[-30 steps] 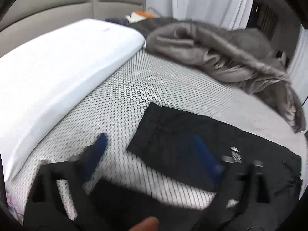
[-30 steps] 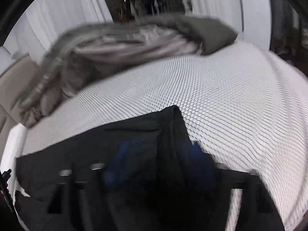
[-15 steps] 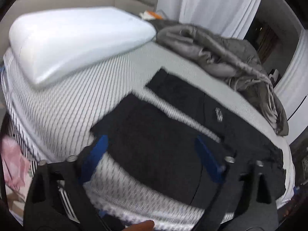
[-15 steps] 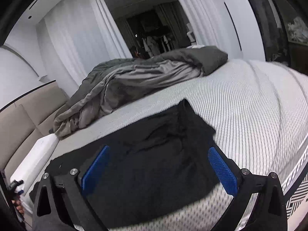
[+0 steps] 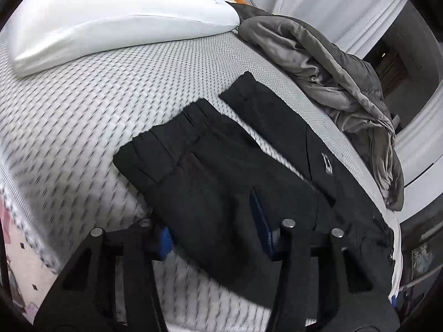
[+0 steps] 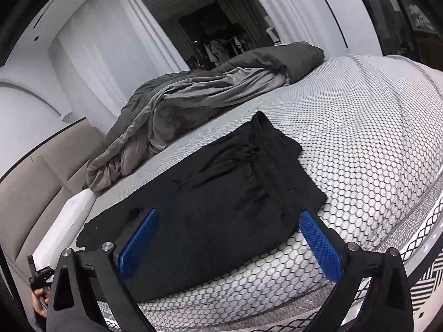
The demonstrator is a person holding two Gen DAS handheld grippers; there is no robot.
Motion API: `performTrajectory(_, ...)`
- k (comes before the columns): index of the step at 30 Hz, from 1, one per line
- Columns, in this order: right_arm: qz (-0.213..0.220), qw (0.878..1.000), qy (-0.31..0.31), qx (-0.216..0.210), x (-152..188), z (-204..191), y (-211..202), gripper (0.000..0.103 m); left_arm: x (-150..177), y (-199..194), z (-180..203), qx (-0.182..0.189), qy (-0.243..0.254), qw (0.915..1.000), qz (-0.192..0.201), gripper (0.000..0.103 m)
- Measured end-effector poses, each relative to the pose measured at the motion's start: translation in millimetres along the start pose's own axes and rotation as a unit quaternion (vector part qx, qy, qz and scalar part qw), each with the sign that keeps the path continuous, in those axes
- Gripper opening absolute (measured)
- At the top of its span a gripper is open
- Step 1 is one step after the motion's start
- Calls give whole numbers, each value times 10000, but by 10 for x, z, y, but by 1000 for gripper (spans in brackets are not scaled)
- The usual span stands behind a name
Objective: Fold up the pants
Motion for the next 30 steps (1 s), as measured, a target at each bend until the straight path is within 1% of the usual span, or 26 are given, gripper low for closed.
performTrajectory(1,-34,10000,54,5,6,31,17,103,-62,25,-3,-115,-31,9999,102,2)
performTrajectory(2,-55,9999,101,39,13,62,22,103,-100,2,-23,-204,-37,9994,266,2)
performTrajectory(4,-19,9997,167,186,17,119,-4,103,-157,-89,-113,-102,-232,9981,568,2)
performTrajectory(6,40,9987,346,370,43,229,-68,103,-216,-120,-171,-44,-342,9978,567,2)
performTrajectory(8,36,9969,686,393,70,369,-117,103,-218,-107,-186,-118,-331,9980,533,2)
performTrajectory(9,-24,9951,928,341,84,444,-113,103,-203,-93,-179,-185,-318,9979,524,2)
performTrajectory(11,-188,9928,1181,35,93,473,-41,101,-179,-73,-124,-293,-260,9978,540,2)
performTrajectory(13,-373,9916,1185,-350,81,404,92,98,-207,-74,-71,-398,-212,9973,583,2)
performTrajectory(15,-507,9888,1276,-578,43,361,262,92,-213,-66,-50,-450,-194,9971,577,2)
performTrajectory(16,-583,9872,1363,-581,23,372,360,91,-186,-68,-71,-462,-215,9971,559,2)
performTrajectory(17,-622,9858,1511,-379,-1,418,447,84,-175,-57,-84,-447,-246,9972,541,2)
performTrajectory(18,-605,9855,1568,-236,-35,426,493,74,-173,-50,-94,-441,-266,9973,525,2)
performTrajectory(19,-565,9867,1523,-73,-71,420,521,67,-156,-49,-134,-434,-298,9974,499,2)
performTrajectory(20,-518,9890,1385,77,-107,393,527,46,-148,-50,-156,-404,-317,9975,480,2)
performTrajectory(21,-542,9904,1263,123,-124,360,535,32,-138,-57,-179,-361,-338,9977,466,2)
performTrajectory(22,-541,9916,1165,131,-138,324,529,24,-125,-82,-194,-282,-323,9980,465,2)
performTrajectory(23,-422,9927,1123,160,-159,310,472,13,-113,-105,-204,-253,-294,9980,489,2)
performTrajectory(24,-106,9921,1187,393,-188,370,316,12,-96,-116,-214,-226,-279,9981,491,2)
performTrajectory(25,180,9896,1338,499,-206,459,174,11,-51,-92,-210,-84,-234,9989,399,3)
performTrajectory(26,302,9862,1535,540,-201,573,80,11,-9,-52,-196,68,-197,9994,274,3)
performTrajectory(27,246,9838,1686,561,-175,670,75,12,30,-14,-189,126,-167,9996,169,3)
performTrajectory(28,75,9813,1846,534,-121,760,131,13,63,11,-190,22,-80,9999,119,3)
performTrajectory(29,-121,9782,2041,377,-53,824,204,14,80,10,-192,-114,4,9998,137,3)
performTrajectory(30,-169,9754,2192,163,-14,853,229,17,81,5,-197,-150,37,9998,124,3)
Point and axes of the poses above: each gripper's, at about its wrist camera, not at the fingertips, and y roughly the way its jaws point, z to its right, x to its underside, the point moved 8 cm from there along y, roughly the way its jaws point, and after that the axes turned 15 degrees about -z, right-handed, at the moved point
